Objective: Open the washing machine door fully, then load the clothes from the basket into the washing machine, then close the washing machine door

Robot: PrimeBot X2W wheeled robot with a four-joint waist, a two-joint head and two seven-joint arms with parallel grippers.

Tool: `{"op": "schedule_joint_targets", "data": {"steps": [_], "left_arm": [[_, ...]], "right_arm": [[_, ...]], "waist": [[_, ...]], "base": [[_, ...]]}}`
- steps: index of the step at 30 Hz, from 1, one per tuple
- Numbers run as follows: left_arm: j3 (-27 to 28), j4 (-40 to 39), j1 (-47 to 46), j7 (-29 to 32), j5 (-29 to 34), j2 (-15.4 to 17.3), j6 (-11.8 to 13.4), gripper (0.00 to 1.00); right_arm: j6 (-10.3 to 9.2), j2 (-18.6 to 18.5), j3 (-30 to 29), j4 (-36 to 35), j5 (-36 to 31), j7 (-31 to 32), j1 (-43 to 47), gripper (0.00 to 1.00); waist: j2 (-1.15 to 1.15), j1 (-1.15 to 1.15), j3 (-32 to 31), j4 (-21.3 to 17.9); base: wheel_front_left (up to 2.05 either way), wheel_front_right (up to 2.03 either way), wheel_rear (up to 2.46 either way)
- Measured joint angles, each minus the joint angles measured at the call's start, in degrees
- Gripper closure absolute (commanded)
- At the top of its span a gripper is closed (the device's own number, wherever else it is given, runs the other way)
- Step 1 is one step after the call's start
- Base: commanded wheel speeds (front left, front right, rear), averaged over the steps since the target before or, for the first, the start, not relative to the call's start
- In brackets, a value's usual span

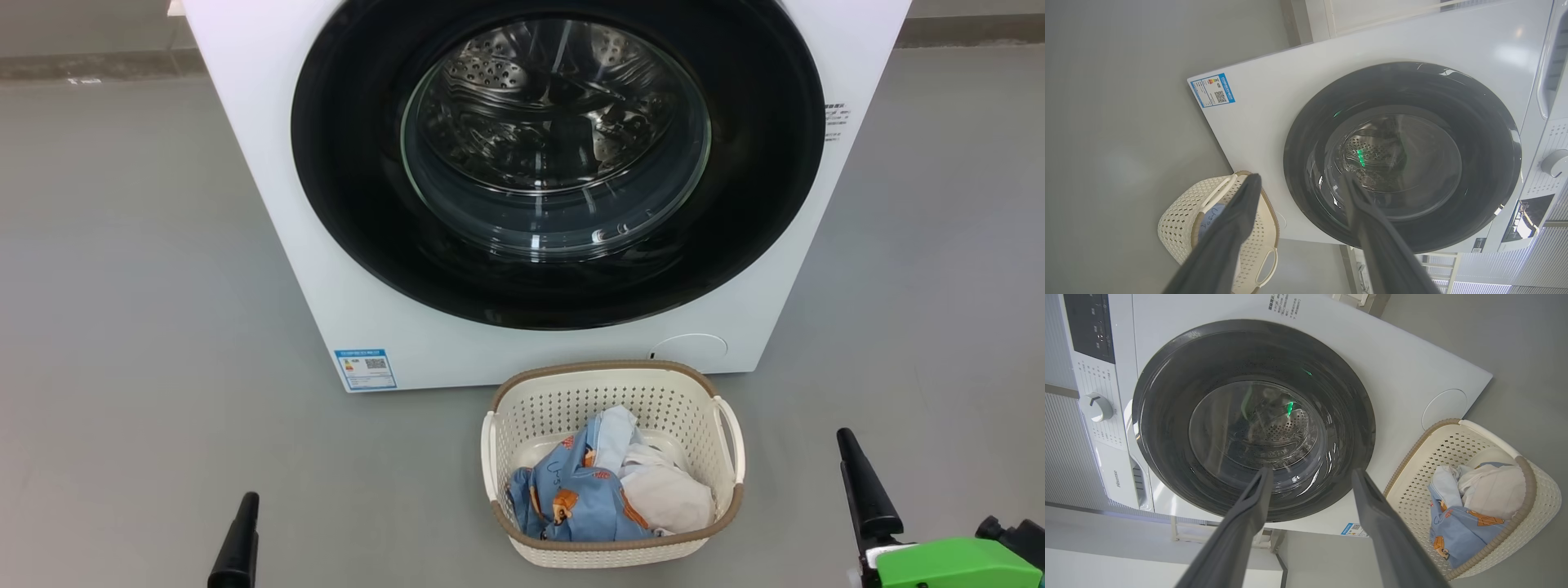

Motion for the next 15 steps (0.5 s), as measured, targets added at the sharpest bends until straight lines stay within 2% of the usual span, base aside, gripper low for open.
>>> {"op": "schedule_joint_targets", "data": {"steps": [10, 15], "left_arm": [[0.08, -0.6, 0.01, -1.54, 7.72, 0.1, 0.0, 0.0], [0.11, -1.15, 0.02, -2.48, 13.81, 0.15, 0.0, 0.0]], "right_arm": [[0.0, -1.12, 2.11, -1.82, -9.98, -1.54, 0.0, 0.0], [0.0, -1.92, 3.33, -2.45, -15.46, -2.52, -0.01, 0.0]], "waist": [[0.0, 0.0, -0.19, 0.13], [0.0, 0.0, -0.23, 0.18]], "base": [[0.0, 0.0, 0.0], [0.0, 0.0, 0.0]]}}
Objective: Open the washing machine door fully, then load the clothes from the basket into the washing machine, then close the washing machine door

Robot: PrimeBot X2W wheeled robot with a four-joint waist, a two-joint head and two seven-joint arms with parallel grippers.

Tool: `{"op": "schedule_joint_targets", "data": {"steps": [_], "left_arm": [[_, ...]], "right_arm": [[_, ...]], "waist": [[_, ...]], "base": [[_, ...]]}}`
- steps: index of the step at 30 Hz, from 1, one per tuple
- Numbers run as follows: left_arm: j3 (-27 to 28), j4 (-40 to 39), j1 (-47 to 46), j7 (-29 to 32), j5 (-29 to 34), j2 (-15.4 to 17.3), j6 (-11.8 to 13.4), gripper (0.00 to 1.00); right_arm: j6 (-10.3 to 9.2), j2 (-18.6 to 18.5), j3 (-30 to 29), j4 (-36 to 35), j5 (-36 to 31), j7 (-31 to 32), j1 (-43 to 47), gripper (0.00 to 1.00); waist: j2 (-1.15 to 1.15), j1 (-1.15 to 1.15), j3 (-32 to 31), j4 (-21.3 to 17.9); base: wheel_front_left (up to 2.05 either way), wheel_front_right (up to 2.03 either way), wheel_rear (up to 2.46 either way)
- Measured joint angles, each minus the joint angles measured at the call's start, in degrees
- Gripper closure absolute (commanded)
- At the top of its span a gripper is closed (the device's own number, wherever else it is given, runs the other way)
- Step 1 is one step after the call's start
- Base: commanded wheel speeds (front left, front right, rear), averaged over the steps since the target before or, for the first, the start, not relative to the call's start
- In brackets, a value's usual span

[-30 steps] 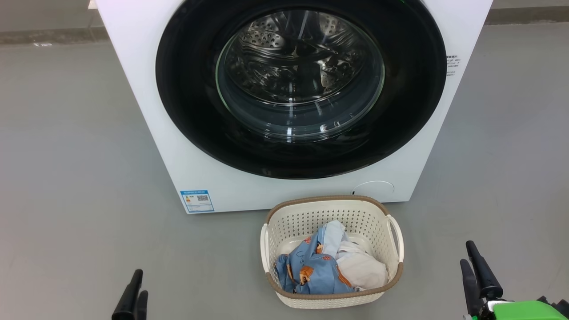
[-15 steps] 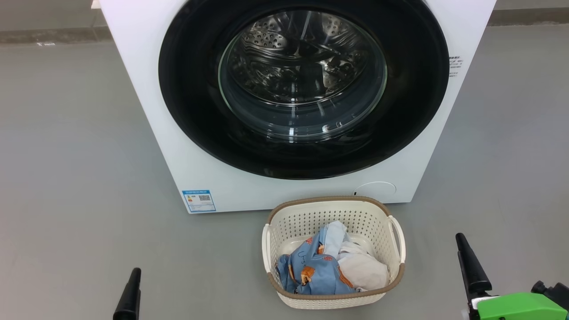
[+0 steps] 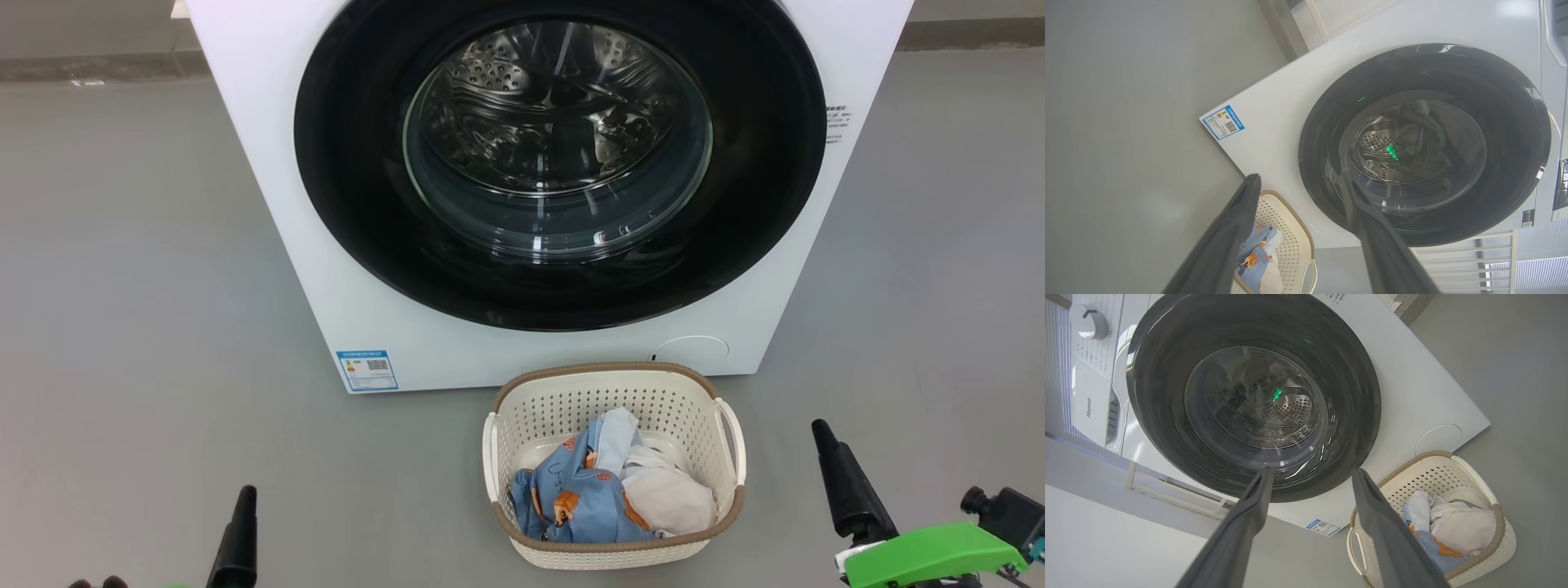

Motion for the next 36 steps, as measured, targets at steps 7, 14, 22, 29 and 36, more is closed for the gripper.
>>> {"op": "schedule_joint_targets", "data": {"steps": [7, 14, 22, 29, 36], "left_arm": [[0.09, -0.58, 0.01, -1.25, 8.77, 0.03, -0.01, 0.0], [0.38, -0.65, 0.07, -2.54, 14.01, 0.07, -0.07, 0.0], [0.49, -0.35, 0.33, -3.71, 19.8, 0.11, -0.07, 0.0], [0.58, -0.3, 0.63, -4.58, 24.95, 0.48, -0.08, 0.0], [0.81, -0.62, 1.46, -5.93, 31.51, 1.22, -0.24, 0.0]], "right_arm": [[0.0, -0.77, 1.44, -1.07, -7.77, -1.23, -0.01, 0.0], [0.0, -1.38, 2.7, -1.23, -13.22, -2.18, -0.02, 0.0], [0.0, -1.98, 3.48, -1.21, -19.19, -3.61, -0.01, 0.0], [0.0, -2.46, 3.66, -1.18, -23.38, -4.54, -0.01, 0.0], [0.0, -3.1, 4.15, -1.04, -28.84, -5.59, 0.01, 0.0]], "waist": [[0.0, 0.0, 0.03, 0.23], [0.0, 0.0, 0.01, 0.46], [0.0, 0.0, 0.06, 0.63], [0.0, 0.0, 0.04, 0.74], [0.0, 0.0, 0.15, 0.76]], "base": [[0.0, 0.0, 0.0], [0.0, 0.0, 0.0], [0.0, 0.0, 0.0], [0.0, 0.0, 0.0], [0.0, 0.0, 0.0]]}}
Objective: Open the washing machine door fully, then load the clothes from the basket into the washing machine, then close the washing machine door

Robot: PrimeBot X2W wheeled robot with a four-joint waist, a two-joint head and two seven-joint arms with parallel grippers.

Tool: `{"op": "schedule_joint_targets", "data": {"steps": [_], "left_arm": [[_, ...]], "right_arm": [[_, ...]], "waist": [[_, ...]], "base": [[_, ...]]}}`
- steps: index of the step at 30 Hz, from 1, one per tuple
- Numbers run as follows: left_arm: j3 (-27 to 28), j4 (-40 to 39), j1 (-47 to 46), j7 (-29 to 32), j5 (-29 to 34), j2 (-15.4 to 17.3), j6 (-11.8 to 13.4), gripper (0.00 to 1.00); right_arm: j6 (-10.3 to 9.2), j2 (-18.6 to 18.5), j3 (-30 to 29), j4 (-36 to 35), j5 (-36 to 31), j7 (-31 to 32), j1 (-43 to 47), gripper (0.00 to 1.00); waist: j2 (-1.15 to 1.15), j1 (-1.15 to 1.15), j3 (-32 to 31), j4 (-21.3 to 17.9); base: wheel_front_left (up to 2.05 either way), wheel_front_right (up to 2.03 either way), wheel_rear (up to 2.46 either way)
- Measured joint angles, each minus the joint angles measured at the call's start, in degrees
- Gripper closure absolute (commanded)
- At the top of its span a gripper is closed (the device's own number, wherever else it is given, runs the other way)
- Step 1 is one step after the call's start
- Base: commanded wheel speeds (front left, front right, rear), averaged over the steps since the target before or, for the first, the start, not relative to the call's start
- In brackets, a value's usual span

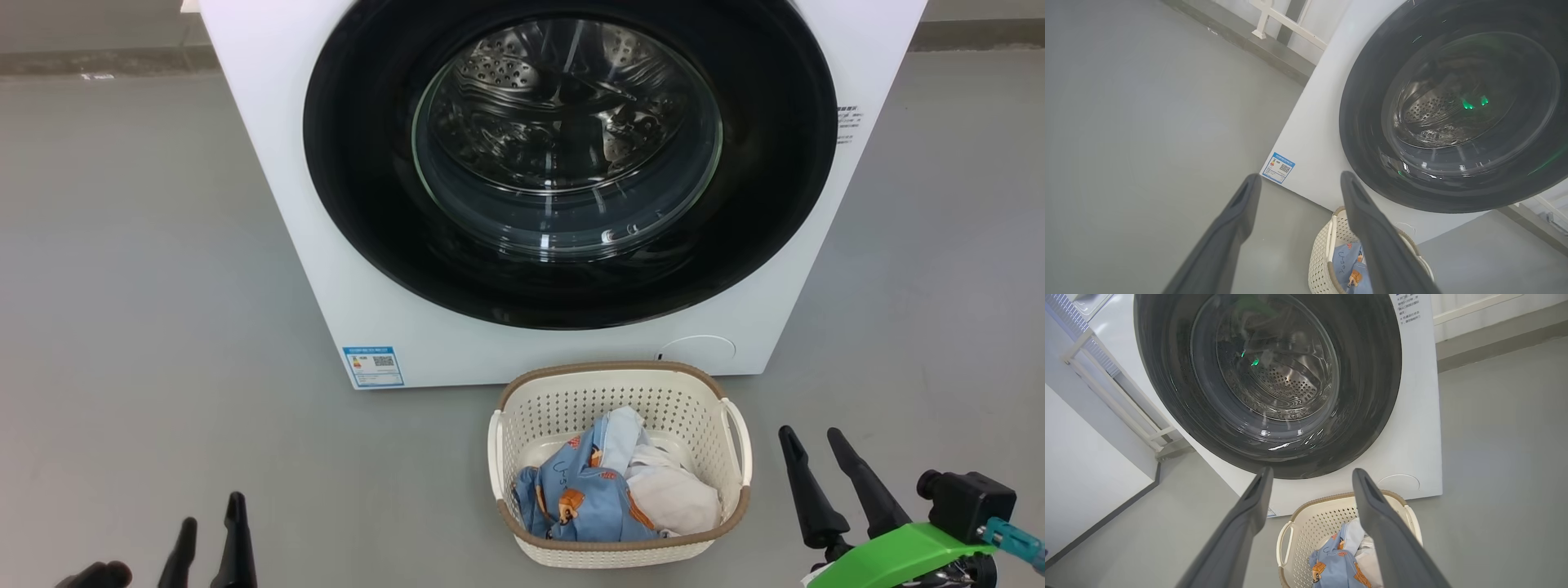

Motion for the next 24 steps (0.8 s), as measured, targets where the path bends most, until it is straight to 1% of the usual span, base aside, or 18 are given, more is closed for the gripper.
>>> {"op": "schedule_joint_targets", "data": {"steps": [8, 18, 24], "left_arm": [[1.15, -1.94, 0.24, -1.16, 7.67, 0.04, -0.01, 0.0], [1.56, -2.0, 1.4, -2.85, 14.49, 0.03, -0.03, 0.0], [1.58, -1.36, 1.64, -3.68, 17.95, 0.12, -0.26, 0.0]], "right_arm": [[0.0, -0.23, -0.03, 0.08, -5.47, -1.47, 0.12, 0.0], [0.0, 0.43, -2.54, -0.03, -12.89, -3.11, 1.32, 0.0], [0.0, 0.83, -2.75, -0.3, -17.74, -4.0, 2.08, 0.0]], "waist": [[0.0, 0.0, 0.18, 0.05], [0.0, 0.0, 0.31, -0.06], [0.0, 0.0, 0.26, -0.26]], "base": [[0.0, 0.0, 0.0], [0.0, 0.0, 0.0], [0.0, 0.0, 0.0]]}}
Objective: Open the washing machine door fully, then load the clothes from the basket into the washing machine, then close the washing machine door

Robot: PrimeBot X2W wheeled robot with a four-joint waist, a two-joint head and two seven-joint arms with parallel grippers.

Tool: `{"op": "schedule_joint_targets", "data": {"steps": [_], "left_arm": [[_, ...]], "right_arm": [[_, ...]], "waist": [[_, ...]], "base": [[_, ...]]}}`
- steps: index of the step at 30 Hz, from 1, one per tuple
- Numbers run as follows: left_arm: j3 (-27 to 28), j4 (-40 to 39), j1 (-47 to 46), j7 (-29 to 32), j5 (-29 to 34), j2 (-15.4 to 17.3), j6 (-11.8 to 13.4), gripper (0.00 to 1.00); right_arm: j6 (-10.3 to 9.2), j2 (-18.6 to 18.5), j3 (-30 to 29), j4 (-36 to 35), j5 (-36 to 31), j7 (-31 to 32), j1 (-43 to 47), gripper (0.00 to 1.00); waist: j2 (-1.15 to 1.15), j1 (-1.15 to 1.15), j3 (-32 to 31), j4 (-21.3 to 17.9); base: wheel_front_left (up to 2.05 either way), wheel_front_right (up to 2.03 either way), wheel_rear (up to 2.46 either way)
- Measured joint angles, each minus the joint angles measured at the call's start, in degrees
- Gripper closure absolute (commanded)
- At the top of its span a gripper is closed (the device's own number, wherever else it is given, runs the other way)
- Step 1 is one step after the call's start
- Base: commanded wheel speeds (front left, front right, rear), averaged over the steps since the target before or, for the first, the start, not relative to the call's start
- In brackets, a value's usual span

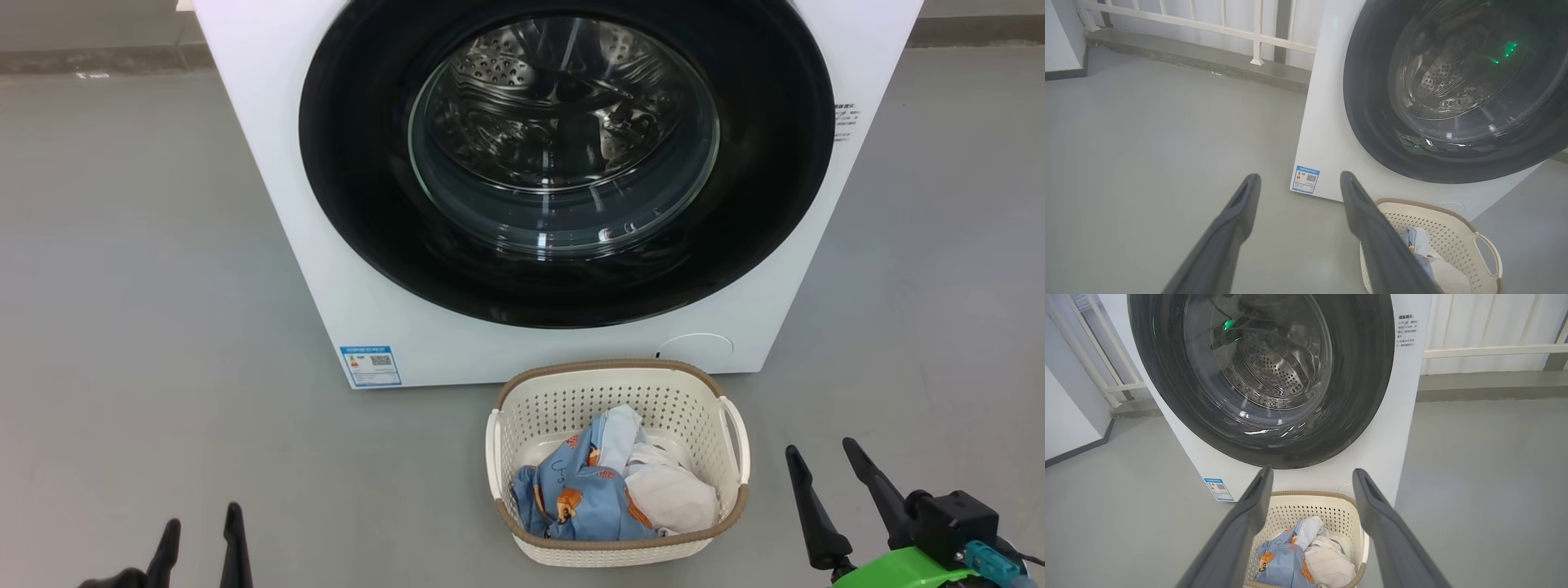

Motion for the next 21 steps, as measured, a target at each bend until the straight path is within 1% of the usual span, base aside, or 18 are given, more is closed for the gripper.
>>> {"op": "schedule_joint_targets", "data": {"steps": [9, 17, 21], "left_arm": [[0.45, 0.44, 0.65, -1.76, 5.76, 0.11, 0.0, 0.0], [1.21, 0.2, 0.82, -3.01, 11.31, 0.13, -0.01, 0.0], [1.24, 0.11, 0.83, -3.03, 12.21, 0.13, -0.01, 0.0]], "right_arm": [[0.0, 0.03, -0.04, -0.98, -6.16, -1.52, 0.01, 0.0], [0.0, 0.2, -1.32, -1.07, -12.12, -2.7, 0.02, 0.0], [0.0, 0.33, -1.67, -1.26, -13.26, -3.0, 0.03, 0.0]], "waist": [[0.0, 0.0, -0.13, -0.04], [0.0, 0.0, 0.12, -0.11], [0.0, 0.0, 0.3, -0.15]], "base": [[0.0, 0.0, 0.0], [0.0, 0.0, 0.0], [0.0, 0.0, 0.0]]}}
